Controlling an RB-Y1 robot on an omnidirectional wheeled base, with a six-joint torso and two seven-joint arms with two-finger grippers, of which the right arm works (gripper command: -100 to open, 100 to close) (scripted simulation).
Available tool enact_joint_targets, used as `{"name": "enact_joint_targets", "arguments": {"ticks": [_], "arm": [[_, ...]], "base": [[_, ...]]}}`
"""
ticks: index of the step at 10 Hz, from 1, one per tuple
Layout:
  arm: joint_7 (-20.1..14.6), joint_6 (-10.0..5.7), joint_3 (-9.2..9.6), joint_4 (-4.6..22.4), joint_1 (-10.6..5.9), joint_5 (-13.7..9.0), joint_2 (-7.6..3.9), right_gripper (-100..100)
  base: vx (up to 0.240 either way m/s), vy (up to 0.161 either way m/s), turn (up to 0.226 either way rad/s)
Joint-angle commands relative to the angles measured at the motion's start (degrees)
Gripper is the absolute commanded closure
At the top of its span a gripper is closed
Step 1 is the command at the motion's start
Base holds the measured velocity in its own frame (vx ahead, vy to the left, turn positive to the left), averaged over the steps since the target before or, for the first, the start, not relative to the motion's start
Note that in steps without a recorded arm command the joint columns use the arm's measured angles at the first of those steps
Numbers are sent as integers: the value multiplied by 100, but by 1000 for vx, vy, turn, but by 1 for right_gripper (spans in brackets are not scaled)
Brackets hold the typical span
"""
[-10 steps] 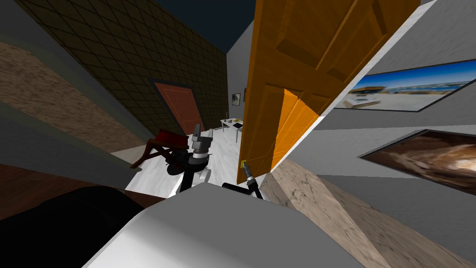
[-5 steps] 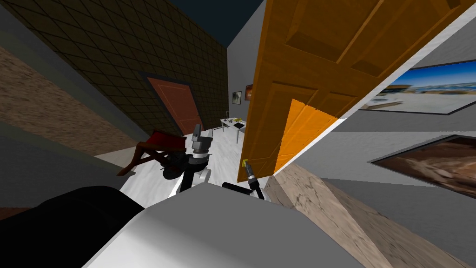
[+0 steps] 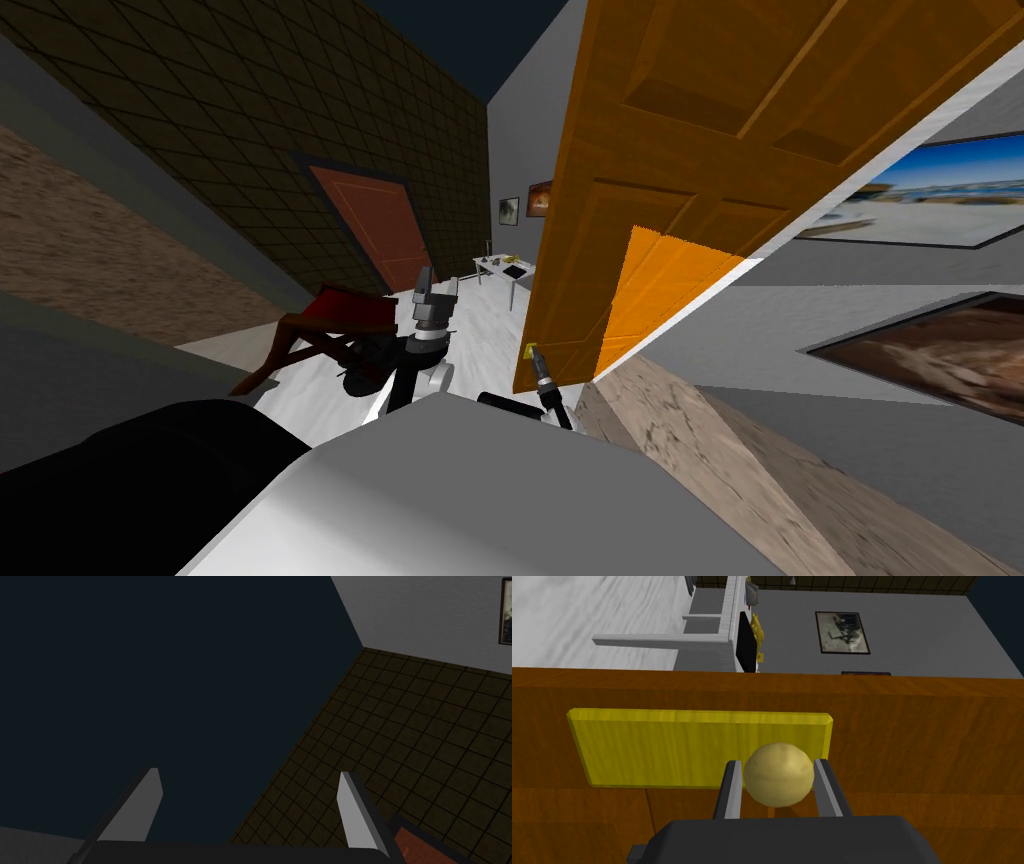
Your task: Push the door open
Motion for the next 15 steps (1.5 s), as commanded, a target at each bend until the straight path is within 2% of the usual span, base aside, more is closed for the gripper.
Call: {"name": "enact_joint_targets", "arguments": {"ticks": [1,8,9,15], "arm": [[-2,-19,-189,-18,-23,-13,-50,100],[-22,15,-707,-58,26,56,-28,100],[-46,16,-616,-117,89,54,-51,-100],[-82,99,-583,-268,167,27,39,-100]], "base": [[102,74,-36],[97,90,-41],[-101,62,-66],[-246,-17,-45]]}}
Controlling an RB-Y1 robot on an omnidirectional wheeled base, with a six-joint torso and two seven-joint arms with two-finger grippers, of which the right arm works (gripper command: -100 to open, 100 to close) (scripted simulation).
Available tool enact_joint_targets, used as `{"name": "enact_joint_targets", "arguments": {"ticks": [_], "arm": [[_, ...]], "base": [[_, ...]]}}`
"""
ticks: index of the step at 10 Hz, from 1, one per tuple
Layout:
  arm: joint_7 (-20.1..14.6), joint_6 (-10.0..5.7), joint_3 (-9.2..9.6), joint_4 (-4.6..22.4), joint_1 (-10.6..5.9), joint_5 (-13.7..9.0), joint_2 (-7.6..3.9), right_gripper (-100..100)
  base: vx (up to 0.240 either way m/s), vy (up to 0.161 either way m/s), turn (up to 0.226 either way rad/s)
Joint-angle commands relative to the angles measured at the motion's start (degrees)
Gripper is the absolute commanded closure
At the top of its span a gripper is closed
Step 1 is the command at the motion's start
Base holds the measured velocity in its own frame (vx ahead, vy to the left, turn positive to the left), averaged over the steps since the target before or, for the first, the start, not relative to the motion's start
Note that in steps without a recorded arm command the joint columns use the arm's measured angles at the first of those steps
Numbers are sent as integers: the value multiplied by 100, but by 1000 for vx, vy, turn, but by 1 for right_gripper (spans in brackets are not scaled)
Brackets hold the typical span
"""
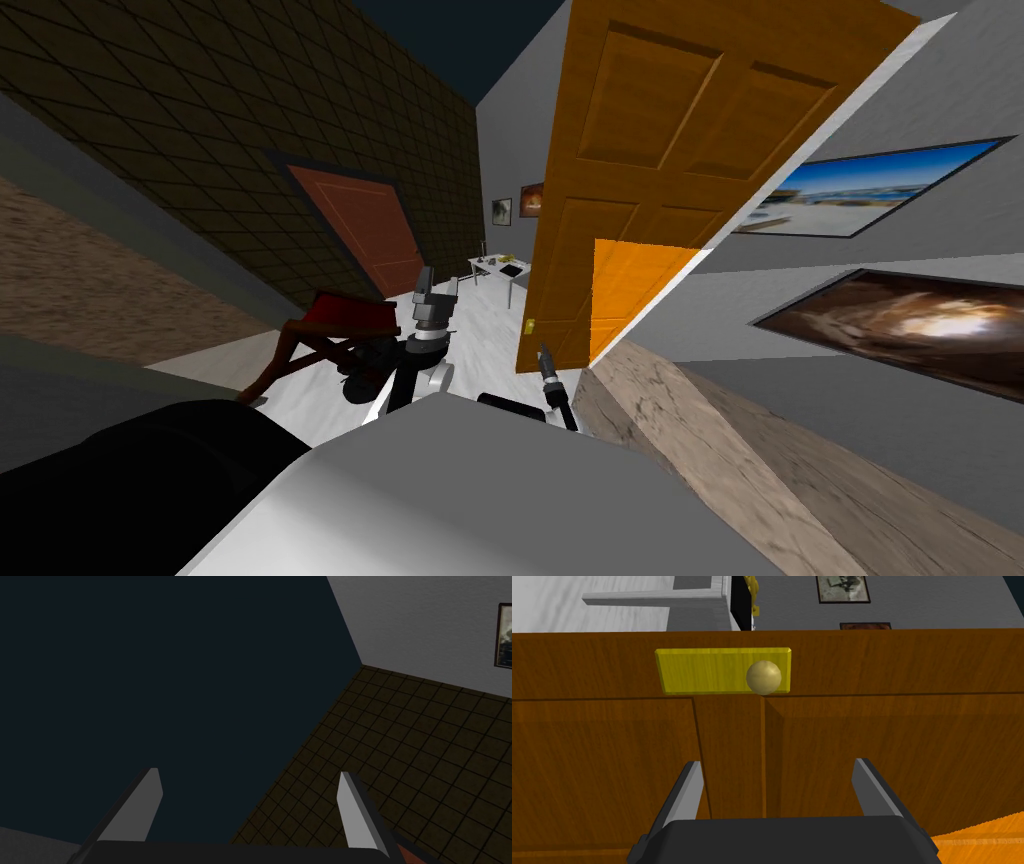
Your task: Push the door open
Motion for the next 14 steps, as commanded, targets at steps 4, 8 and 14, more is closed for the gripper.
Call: {"name": "enact_joint_targets", "arguments": {"ticks": [4,8,14], "arm": [[24,-65,-37,50,-2,-13,-22,-100],[65,-174,-97,131,-12,-34,25,-100],[67,-179,-101,136,-12,-35,36,100]], "base": [[109,36,15],[238,86,31],[43,11,6]]}}
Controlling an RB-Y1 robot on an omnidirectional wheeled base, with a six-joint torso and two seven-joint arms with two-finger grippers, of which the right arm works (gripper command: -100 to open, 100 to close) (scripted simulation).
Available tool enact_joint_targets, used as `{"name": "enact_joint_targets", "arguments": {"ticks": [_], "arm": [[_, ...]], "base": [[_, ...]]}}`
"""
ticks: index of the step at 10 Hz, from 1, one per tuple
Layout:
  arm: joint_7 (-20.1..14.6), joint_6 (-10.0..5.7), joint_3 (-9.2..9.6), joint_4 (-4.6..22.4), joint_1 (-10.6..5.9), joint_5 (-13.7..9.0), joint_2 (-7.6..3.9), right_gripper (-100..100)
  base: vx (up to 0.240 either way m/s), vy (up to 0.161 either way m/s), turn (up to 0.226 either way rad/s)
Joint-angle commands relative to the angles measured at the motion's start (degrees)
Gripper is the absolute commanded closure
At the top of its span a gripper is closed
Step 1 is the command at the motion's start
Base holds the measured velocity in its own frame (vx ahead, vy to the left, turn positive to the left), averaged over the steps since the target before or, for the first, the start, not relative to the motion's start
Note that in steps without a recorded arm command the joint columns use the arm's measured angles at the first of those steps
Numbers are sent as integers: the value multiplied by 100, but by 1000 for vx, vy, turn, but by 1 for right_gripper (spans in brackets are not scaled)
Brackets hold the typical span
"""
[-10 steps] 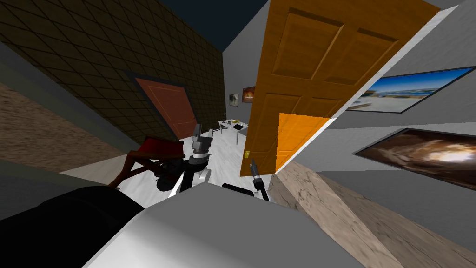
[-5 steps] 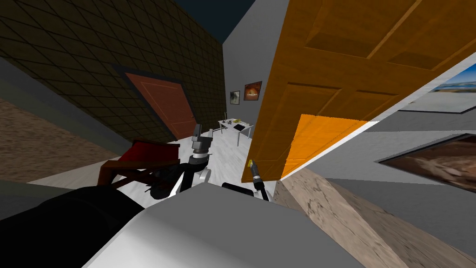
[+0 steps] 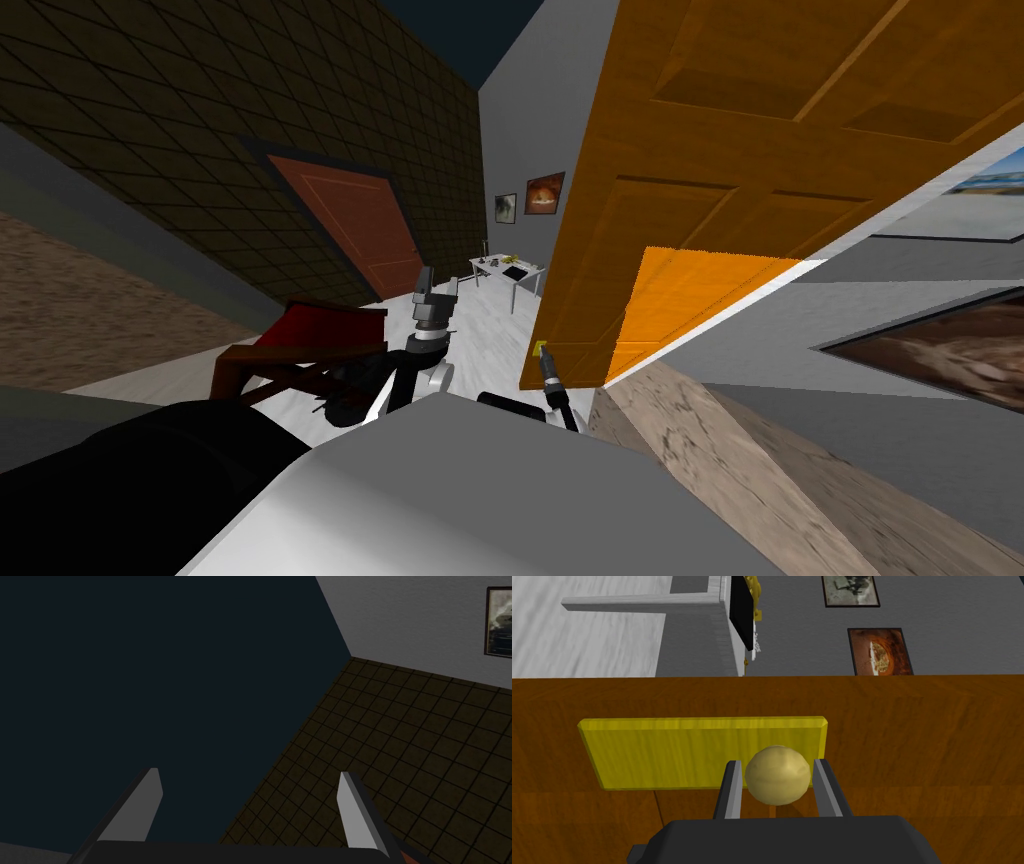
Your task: Push the door open
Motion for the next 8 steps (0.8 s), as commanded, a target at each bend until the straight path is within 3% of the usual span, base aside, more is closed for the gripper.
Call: {"name": "enact_joint_targets", "arguments": {"ticks": [1,3,8], "arm": [[-4,-11,-5,-5,2,-4,-2,100],[33,21,-106,33,-18,-43,-17,100],[145,73,-454,110,-117,-181,-3,100]], "base": [[-10,-1,-5],[41,28,-23],[170,125,-60]]}}
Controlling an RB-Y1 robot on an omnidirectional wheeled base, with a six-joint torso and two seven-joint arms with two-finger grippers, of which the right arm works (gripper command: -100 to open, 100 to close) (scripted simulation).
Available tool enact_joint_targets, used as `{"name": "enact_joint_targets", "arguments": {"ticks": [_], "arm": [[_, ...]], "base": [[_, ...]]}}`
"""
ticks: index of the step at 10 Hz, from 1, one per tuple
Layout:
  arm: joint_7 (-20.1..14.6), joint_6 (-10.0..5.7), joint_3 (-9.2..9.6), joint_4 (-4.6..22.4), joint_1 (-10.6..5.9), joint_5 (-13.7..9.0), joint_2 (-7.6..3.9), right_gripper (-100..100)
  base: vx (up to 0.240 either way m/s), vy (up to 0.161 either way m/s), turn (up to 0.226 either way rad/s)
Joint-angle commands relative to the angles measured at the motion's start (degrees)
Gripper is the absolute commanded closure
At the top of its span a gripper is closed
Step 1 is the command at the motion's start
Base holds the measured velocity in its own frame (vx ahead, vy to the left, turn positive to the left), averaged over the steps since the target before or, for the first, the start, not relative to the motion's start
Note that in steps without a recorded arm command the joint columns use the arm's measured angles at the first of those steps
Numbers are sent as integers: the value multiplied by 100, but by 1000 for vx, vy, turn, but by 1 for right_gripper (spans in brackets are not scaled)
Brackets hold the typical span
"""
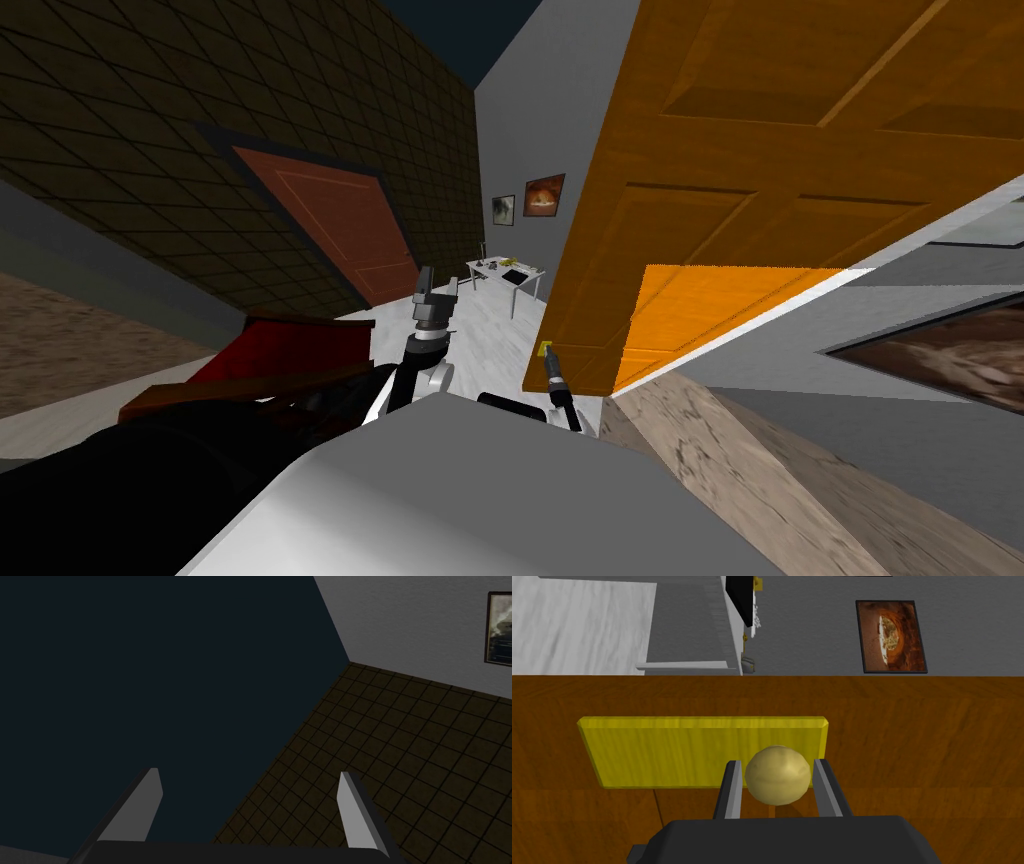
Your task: Push the door open
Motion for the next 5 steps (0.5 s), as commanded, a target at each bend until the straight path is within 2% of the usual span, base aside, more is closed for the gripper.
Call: {"name": "enact_joint_targets", "arguments": {"ticks": [1,2,5], "arm": [[42,78,-80,-161,34,-28,-17,100],[88,99,-222,-130,-7,-84,10,100],[160,133,-445,-80,-70,-173,83,100]], "base": [[133,93,-55],[155,122,-74],[183,136,-86]]}}
